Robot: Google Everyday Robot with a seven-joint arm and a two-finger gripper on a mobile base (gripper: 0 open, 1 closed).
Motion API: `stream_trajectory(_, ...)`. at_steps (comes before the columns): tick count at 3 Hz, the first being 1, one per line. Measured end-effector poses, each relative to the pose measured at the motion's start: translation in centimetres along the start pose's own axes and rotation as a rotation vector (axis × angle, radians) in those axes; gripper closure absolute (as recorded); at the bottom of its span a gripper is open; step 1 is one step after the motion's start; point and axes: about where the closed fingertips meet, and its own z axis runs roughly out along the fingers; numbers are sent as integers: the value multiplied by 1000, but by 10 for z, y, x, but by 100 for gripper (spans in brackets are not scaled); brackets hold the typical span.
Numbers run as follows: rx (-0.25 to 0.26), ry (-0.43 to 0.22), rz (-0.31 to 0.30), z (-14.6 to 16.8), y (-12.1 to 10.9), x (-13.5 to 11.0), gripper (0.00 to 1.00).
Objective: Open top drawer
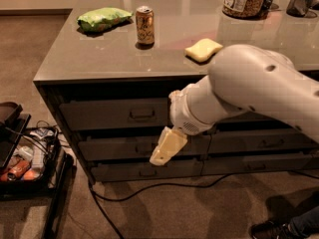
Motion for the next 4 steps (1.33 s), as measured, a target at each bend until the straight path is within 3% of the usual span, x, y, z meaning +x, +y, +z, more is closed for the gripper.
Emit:
stream_trajectory(1,-9,-153,17,-1,-7,-4,0)
stream_trajectory(2,-12,-178,-27,-4,-5,-6,0)
stream_trajectory(4,26,-126,41,45,-26,7,0)
